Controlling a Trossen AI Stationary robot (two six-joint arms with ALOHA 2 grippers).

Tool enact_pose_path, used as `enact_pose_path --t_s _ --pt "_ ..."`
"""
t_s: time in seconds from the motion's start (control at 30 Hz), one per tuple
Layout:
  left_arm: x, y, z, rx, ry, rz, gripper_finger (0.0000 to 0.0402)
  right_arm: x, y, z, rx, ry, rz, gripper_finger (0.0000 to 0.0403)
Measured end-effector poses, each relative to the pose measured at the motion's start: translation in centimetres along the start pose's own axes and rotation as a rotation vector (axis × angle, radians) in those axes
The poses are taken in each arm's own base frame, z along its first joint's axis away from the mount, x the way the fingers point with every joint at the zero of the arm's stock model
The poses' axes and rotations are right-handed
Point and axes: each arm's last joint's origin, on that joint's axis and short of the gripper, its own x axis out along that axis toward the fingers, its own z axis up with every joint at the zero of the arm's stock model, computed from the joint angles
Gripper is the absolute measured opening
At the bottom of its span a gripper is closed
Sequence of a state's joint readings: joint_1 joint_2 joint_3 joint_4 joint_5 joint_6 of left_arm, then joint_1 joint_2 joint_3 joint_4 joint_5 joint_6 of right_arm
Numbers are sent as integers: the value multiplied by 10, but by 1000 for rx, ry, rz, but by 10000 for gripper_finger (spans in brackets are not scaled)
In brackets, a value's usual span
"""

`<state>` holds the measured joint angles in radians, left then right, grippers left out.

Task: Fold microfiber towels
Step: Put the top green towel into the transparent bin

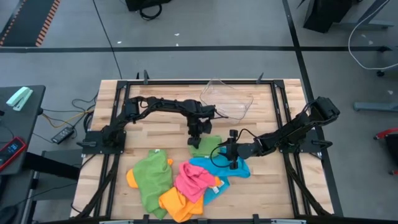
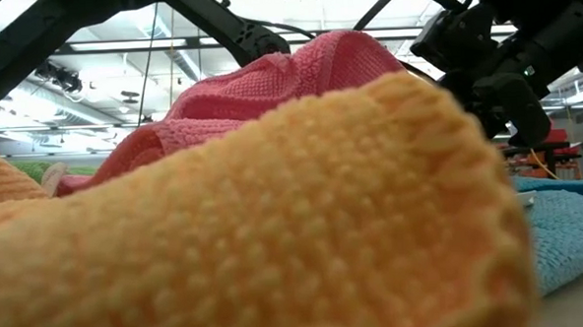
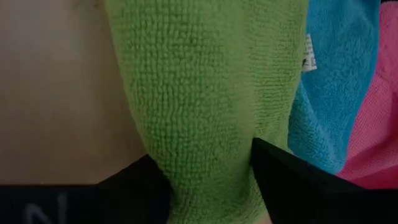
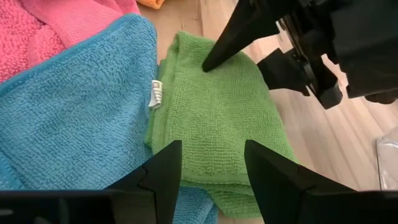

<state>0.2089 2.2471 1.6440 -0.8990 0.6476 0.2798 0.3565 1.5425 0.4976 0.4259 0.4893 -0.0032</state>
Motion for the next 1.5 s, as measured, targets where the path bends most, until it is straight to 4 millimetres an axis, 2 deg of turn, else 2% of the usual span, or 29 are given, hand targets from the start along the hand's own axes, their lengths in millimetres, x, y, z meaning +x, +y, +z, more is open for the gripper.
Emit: enact_pose_path --t_s 0.27,0.47,0.83,1.03,1.17,1.33,1.5 --pt "-8 6 -6 -56 33 -8 114 0 0 0 -1 0 0 184" --pt "-23 0 1 -53 37 -7 81 0 0 0 -8 0 0 184" --pt "-38 -19 11 -21 97 48 80 -2 -2 1 3 7 -42 184" --pt "-32 -28 15 31 161 214 69 -13 -9 12 82 -40 -44 184" --pt "-25 -34 18 63 183 282 72 -18 -22 15 174 -38 -71 184" --pt "-19 -40 20 89 202 351 74 -10 -35 13 250 -18 -82 198" --pt "-17 -43 22 83 196 403 67 2 -45 4 346 32 -120 235"
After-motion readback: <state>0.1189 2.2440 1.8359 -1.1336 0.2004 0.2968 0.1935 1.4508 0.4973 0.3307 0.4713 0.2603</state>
